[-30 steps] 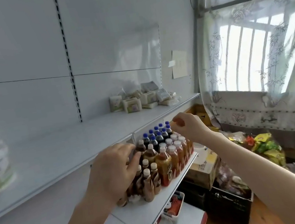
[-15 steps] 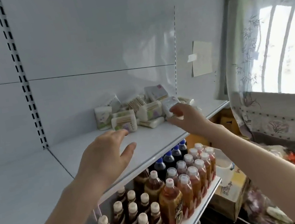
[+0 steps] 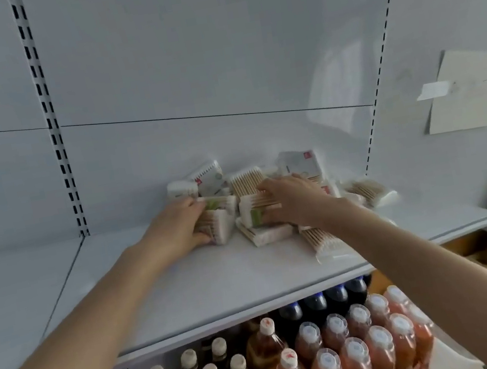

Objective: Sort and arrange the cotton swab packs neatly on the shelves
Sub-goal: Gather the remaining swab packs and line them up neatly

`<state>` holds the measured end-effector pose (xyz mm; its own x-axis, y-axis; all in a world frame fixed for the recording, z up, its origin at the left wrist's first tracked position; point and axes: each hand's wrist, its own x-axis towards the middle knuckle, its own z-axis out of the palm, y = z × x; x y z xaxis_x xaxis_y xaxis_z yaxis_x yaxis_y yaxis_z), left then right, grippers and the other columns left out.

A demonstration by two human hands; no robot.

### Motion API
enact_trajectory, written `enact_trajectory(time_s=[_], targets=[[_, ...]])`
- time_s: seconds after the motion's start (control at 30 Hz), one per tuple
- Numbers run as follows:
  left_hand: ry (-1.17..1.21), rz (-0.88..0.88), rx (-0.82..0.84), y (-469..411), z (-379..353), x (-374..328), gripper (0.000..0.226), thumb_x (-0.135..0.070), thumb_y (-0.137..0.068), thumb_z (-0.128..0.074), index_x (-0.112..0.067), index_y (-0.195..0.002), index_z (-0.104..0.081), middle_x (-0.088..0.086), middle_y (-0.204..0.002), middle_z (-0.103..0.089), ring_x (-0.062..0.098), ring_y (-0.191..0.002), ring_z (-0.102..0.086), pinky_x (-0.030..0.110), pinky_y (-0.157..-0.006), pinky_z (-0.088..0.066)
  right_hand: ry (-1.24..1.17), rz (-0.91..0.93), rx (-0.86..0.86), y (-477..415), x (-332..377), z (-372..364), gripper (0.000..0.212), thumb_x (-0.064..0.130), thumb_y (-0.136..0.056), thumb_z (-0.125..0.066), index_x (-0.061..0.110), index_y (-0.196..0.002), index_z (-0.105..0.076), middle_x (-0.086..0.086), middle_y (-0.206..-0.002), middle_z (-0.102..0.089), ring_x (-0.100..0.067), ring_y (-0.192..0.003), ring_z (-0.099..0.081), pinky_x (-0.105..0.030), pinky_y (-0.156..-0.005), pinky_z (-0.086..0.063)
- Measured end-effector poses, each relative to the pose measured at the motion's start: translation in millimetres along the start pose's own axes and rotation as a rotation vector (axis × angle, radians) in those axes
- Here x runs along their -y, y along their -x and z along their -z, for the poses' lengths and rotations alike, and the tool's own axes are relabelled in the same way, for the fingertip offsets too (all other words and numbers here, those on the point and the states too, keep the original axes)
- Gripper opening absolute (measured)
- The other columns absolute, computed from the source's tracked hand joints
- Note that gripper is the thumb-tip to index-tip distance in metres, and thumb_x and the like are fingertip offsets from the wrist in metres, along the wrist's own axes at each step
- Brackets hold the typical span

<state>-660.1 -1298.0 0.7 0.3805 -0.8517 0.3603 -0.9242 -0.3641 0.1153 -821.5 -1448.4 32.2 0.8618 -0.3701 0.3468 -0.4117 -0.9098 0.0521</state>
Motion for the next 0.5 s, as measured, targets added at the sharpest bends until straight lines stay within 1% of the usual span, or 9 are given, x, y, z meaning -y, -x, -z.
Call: enact_trajectory(time_s=[0.07, 0.1, 0.17, 0.2, 0.27, 0.33, 0.37, 0.43, 0.5], targets=[[-0.072, 0.031, -0.047, 1, 1, -1, 0.054, -0.037, -0.079, -0.07, -0.009, -0.124, -0.056, 0.013, -0.117, -0.051, 0.028, -0.111, -0.046, 0.03, -0.086, -0.039, -0.089, 0.024, -0.03, -5, -7, -4, 0.041, 0.035, -0.081, -0.066, 0.015, -0.116, -0.054, -0.004, -0.115, -0.058, -0.025, -0.106, -0.052, -0.031, -0.088, -0.035], [-0.051, 0.053, -0.073, 5, 4, -3, 0.048, -0.037, -0.079, -0.07, -0.007, -0.115, -0.06, 0.012, -0.108, -0.053, 0.027, -0.104, -0.048, 0.028, -0.077, -0.036, -0.166, 0.016, -0.051, -7, -9, -3, 0.041, 0.035, -0.08, -0.068, 0.015, -0.113, -0.056, -0.004, -0.109, -0.059, -0.025, -0.101, -0.054, -0.032, -0.083, -0.039], [0.14, 0.125, -0.165, 16, 12, -8, 0.032, -0.034, -0.08, -0.071, -0.005, -0.091, -0.062, 0.007, -0.088, -0.054, 0.025, -0.085, -0.05, 0.03, -0.063, -0.031, -0.398, -0.021, -0.11, -7, -8, 5, 0.036, 0.034, -0.078, -0.07, 0.014, -0.106, -0.058, -0.001, -0.093, -0.06, -0.021, -0.085, -0.056, -0.032, -0.072, -0.042], [0.295, 0.185, -0.211, 25, 17, -9, 0.029, -0.033, -0.081, -0.07, -0.006, -0.083, -0.059, 0.006, -0.082, -0.057, 0.026, -0.079, -0.053, 0.031, -0.062, -0.036, -0.544, -0.026, -0.132, -6, -5, 9, 0.033, 0.033, -0.078, -0.071, 0.014, -0.103, -0.058, 0.002, -0.086, -0.059, -0.017, -0.078, -0.056, -0.031, -0.068, -0.043], [0.71, 0.337, -0.278, 48, 30, -12, 0.027, -0.032, -0.082, -0.066, -0.008, -0.09, -0.058, 0.006, -0.091, -0.064, 0.023, -0.086, -0.06, 0.035, -0.077, -0.047, -0.882, 0.002, -0.139, -3, 5, 16, 0.026, 0.028, -0.08, -0.07, 0.013, -0.099, -0.059, 0.006, -0.081, -0.06, -0.01, -0.072, -0.058, -0.025, -0.064, -0.047], [1.129, 0.437, -0.342, 75, 41, -15, 0.032, -0.034, -0.075, -0.063, -0.012, -0.097, -0.058, 0.002, -0.099, -0.065, 0.017, -0.093, -0.062, 0.038, -0.09, -0.047, -1.217, 0.048, -0.076, 1, 21, 21, 0.012, 0.021, -0.085, -0.065, 0.011, -0.091, -0.061, 0.001, -0.081, -0.065, -0.01, -0.072, -0.063, -0.022, -0.065, -0.051], [1.258, 0.463, -0.376, 87, 46, -15, 0.035, -0.034, -0.071, -0.06, -0.012, -0.098, -0.059, 0.001, -0.099, -0.066, 0.015, -0.092, -0.063, 0.038, -0.091, -0.048, -1.336, 0.074, -0.02, 2, 30, 22, 0.007, 0.018, -0.087, -0.062, 0.011, -0.087, -0.061, -0.001, -0.079, -0.066, -0.01, -0.071, -0.063, -0.022, -0.066, -0.049], [1.389, 0.492, -0.443, 110, 55, -12, 0.038, -0.033, -0.069, -0.058, -0.01, -0.1, -0.06, 0.003, -0.098, -0.069, 0.014, -0.09, -0.066, 0.039, -0.087, -0.051, -1.475, 0.126, 0.092, 5, 54, 21, 0.009, 0.019, -0.085, -0.06, 0.01, -0.086, -0.061, -0.001, -0.077, -0.066, -0.014, -0.074, -0.061, -0.03, -0.074, -0.046], [1.465, 0.515, -0.505, 133, 62, -9, 0.037, -0.03, -0.07, -0.057, -0.008, -0.1, -0.061, 0.004, -0.095, -0.071, 0.014, -0.086, -0.069, 0.038, -0.081, -0.056, -1.578, 0.164, 0.185, 7, 80, 19, 0.013, 0.022, -0.083, -0.059, 0.01, -0.088, -0.06, 0.001, -0.077, -0.067, -0.013, -0.076, -0.062, -0.028, -0.076, -0.048]])
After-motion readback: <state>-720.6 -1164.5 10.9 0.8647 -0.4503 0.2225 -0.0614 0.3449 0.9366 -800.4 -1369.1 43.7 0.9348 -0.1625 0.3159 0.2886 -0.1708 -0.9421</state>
